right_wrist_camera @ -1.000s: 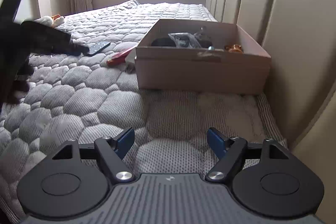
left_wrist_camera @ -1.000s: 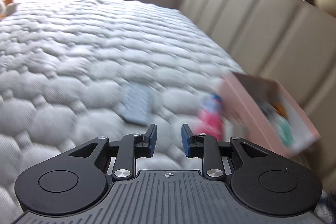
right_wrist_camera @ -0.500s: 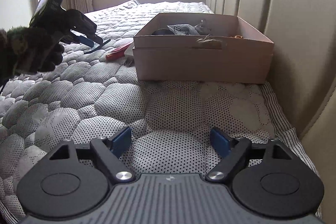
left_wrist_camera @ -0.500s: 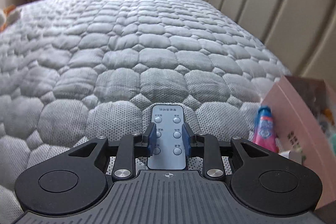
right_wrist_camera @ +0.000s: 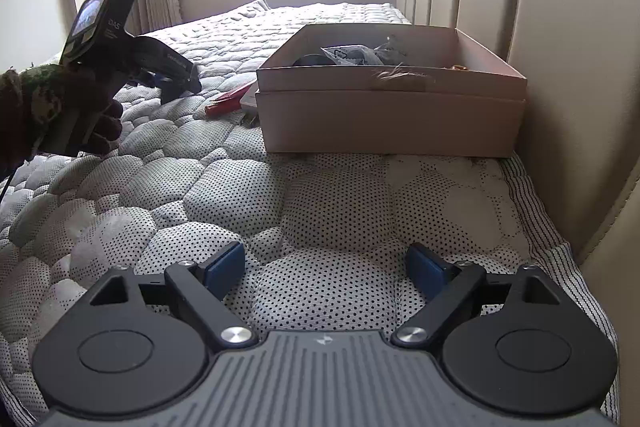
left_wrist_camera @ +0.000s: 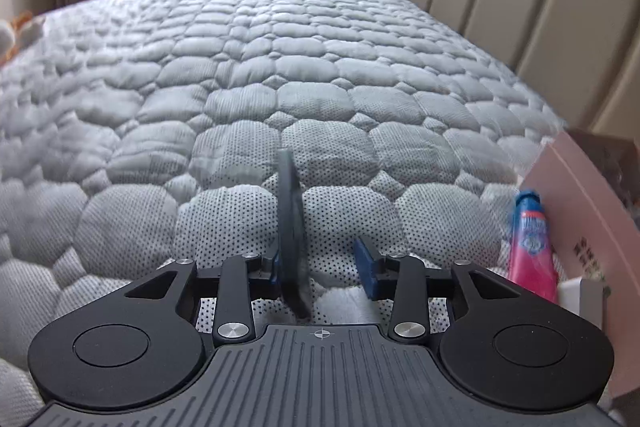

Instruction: Organize rigid objects

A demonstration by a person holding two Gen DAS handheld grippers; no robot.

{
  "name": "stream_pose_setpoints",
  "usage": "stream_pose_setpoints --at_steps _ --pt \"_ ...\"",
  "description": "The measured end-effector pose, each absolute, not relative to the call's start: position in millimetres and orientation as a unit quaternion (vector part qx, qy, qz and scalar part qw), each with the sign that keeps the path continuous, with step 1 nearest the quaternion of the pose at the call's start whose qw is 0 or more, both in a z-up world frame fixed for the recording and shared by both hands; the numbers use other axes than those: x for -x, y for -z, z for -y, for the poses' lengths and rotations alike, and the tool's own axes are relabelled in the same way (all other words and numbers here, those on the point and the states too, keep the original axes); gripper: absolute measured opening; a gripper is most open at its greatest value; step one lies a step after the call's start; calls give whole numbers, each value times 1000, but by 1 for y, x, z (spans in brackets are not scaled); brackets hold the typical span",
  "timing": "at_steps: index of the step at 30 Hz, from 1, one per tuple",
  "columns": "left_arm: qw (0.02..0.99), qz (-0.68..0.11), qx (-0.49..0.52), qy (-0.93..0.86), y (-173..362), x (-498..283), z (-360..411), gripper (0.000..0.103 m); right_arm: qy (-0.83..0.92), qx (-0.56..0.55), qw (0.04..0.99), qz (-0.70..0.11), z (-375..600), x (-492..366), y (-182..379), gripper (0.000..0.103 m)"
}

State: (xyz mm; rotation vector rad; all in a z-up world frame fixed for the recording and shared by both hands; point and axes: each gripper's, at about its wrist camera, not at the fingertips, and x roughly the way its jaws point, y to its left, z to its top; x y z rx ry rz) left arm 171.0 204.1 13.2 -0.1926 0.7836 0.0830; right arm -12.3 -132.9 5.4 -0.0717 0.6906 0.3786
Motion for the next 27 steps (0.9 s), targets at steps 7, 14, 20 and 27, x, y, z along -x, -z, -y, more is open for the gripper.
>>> stream_pose_setpoints --at_steps 7,14,20,27 --pt "923 -368 103 -35 -16 -166 -207 35 -184 35 923 -336 133 13 -5 89" --pt "924 -363 116 -35 -18 -158 -212 16 -185 35 923 -336 133 13 -5 89" --pt "925 -356 132 -1 -24 -138 -205 13 -184 36 923 -337 133 13 -6 89" --pt "926 -351 119 68 -37 -80 -181 13 -187 46 925 -328 121 12 -24 88"
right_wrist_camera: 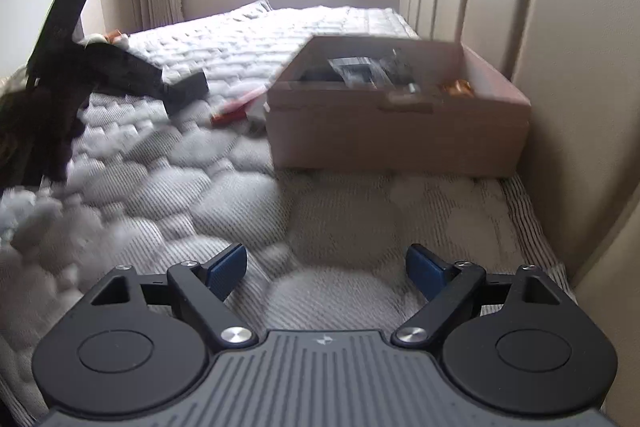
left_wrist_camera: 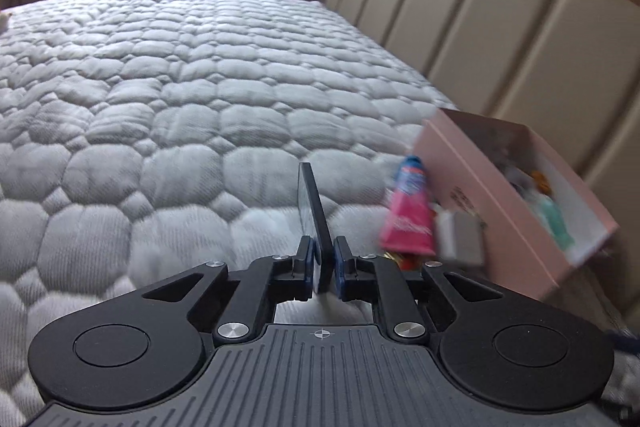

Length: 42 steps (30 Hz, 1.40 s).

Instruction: Organize rigid objects

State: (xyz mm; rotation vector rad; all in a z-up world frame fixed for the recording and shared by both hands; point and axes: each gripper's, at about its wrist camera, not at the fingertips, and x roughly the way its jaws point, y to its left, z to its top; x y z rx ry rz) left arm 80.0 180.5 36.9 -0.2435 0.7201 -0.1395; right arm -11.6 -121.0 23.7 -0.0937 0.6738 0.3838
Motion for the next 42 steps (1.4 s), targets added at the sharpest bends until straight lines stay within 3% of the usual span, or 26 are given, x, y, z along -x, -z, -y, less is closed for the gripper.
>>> stream_pose_setpoints --at_steps 5,8,10,17,21,29,32,34,42 --pt "926 -352 113 75 -38 -39 -183 12 -217 47 931 -291 93 9 -57 84" --pt "922 -359 126 77 -34 -28 -191 12 -223 53 928 -295 65 -8 -72 66" --pt "918 -361 143 79 -30 -27 -196 12 -226 68 922 -307 41 -27 -82 47" --pt "914 -370 159 57 -27 -23 -201 16 -180 108 890 -404 -42 -137 -106 47" --pt "913 -367 170 57 -29 -19 -208 16 -124 106 875 -456 -68 -187 -88 47" --pt "913 -356 190 61 -30 -11 -223 17 -49 211 856 -470 -102 -206 -30 46" --pt "910 -352 207 65 -29 -9 -230 17 -73 201 861 -461 -98 -194 -39 31" --pt "908 -350 220 66 -30 -8 -233 17 -110 193 862 -455 -92 -180 -51 15" --pt "908 -355 211 75 -40 -16 -213 17 -211 165 856 -443 -46 -86 -80 13"
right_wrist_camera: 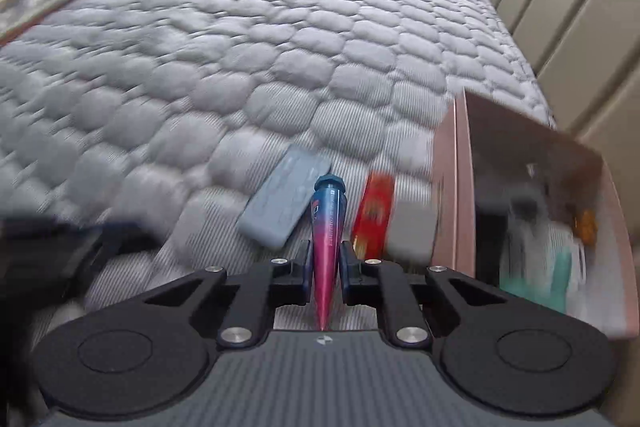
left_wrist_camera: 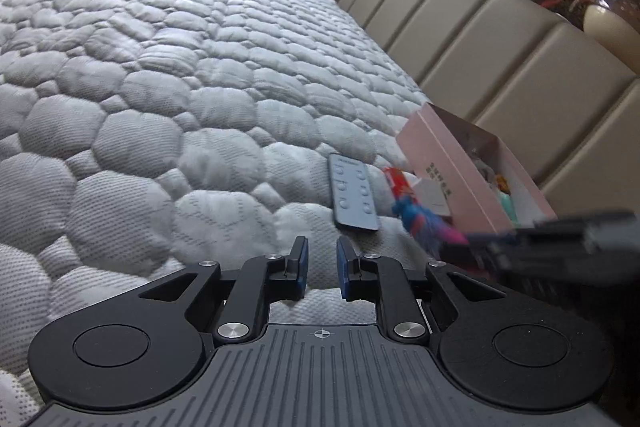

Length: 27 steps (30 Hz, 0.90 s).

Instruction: Organize rigid objects

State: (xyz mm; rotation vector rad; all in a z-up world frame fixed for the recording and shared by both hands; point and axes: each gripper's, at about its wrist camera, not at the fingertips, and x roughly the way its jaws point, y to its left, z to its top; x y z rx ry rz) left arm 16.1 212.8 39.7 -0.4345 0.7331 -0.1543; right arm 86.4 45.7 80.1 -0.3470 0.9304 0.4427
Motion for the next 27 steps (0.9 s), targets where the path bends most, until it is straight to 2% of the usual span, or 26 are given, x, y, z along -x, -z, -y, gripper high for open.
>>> stream_pose_setpoints --at_steps 9,13,14,16,19,21,24,27 --pt "927 -351 116 55 -52 -70 -154 17 -181 157 884 -401 44 1 -55 13" --pt "924 -378 56 28 -39 -93 -128 17 -171 173 907 -344 58 25 -40 15" --pt "920 -388 47 28 -34 -96 -123 18 -168 181 910 -333 59 30 -37 19" --pt "921 -389 27 26 -27 -97 -113 23 -172 184 912 -323 61 35 -29 41" --pt "920 -389 23 37 -26 -97 -107 41 -171 167 921 -308 70 35 -20 53" --pt "918 -393 32 48 -25 -100 -107 55 -171 142 925 -308 78 33 -18 59" --pt "917 -393 35 53 -26 -101 -107 56 -174 101 927 -317 89 27 -14 65" --pt "924 -378 42 48 -32 -97 -112 55 -179 78 927 -320 96 26 -12 66"
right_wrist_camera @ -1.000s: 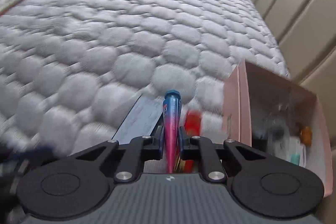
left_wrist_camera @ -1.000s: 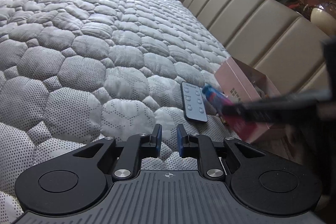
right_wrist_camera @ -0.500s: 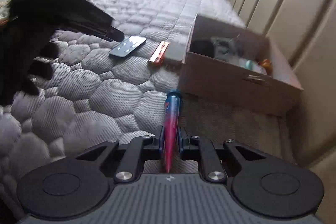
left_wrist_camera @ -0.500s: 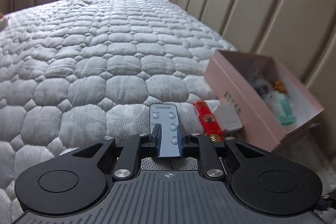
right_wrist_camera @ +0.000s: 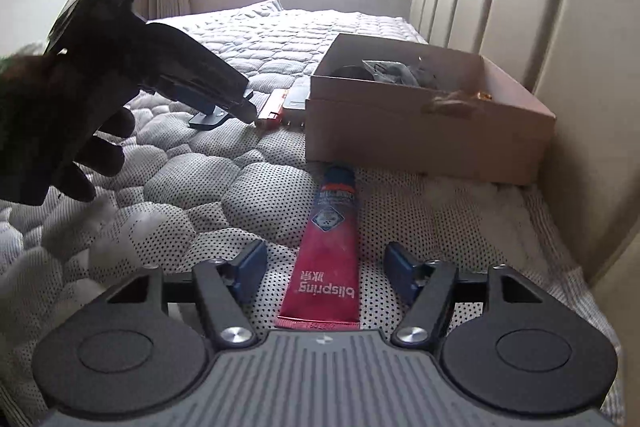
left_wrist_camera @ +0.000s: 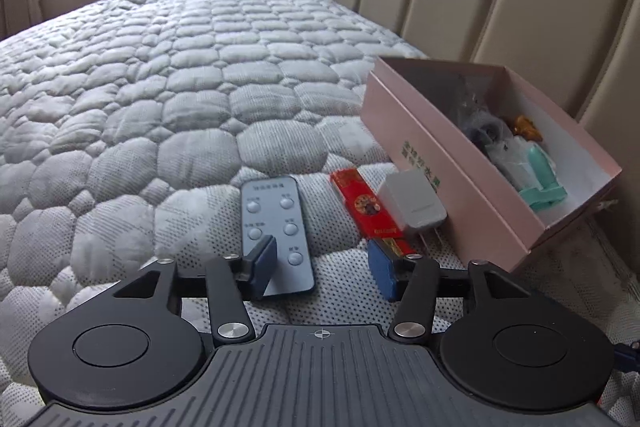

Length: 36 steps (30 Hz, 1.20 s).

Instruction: Organize rigid objects

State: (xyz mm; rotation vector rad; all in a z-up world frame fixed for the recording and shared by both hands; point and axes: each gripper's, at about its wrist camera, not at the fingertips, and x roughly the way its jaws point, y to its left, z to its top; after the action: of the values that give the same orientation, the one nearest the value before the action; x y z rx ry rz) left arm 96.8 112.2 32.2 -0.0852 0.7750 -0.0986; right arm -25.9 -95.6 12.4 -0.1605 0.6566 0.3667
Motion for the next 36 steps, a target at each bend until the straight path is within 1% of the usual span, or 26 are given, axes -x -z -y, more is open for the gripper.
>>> stream_pose_setpoints --at_steps 2,6,11,13,14,18,20,22,26,27,28,30,33,36 --pt "926 -375 32 27 -33 -98 -116 54 -180 75 928 -319 97 27 -11 66" --pt "915 -401 41 13 -22 -110 -124 54 -181 74 928 -317 96 28 -10 67" --pt "916 -400 41 11 -22 -122 -121 54 -182 69 928 -318 97 27 -11 67" --pt "918 -395 39 19 -24 -123 -121 50 -182 68 928 -317 98 27 -15 66" --pt "919 -393 33 22 -24 -122 -120 43 -183 67 930 -312 98 27 -18 66" --pt "920 -390 19 41 -22 -110 -119 43 -176 83 934 -300 94 24 -24 66" --pt "919 -389 20 51 -22 -102 -120 43 -175 86 931 -310 91 15 -25 64" --pt "919 -390 23 57 -24 -90 -122 43 -173 80 927 -323 89 5 -24 55" --pt "916 -394 10 71 -30 -61 -117 43 -171 75 915 -358 86 -13 -23 54" --pt "915 -396 8 77 -31 -54 -115 43 -171 80 915 -357 85 -12 -24 52" --pt "913 -399 8 84 -32 -47 -112 43 -173 88 914 -357 83 -9 -24 43" --pt "910 -404 7 95 -34 -34 -106 43 -177 103 910 -361 81 -4 -27 30" --pt "908 -403 12 116 -41 -13 -95 43 -180 106 907 -367 85 6 -35 30" --pt "903 -402 10 147 -49 10 -79 43 -179 112 910 -356 94 24 -48 29"
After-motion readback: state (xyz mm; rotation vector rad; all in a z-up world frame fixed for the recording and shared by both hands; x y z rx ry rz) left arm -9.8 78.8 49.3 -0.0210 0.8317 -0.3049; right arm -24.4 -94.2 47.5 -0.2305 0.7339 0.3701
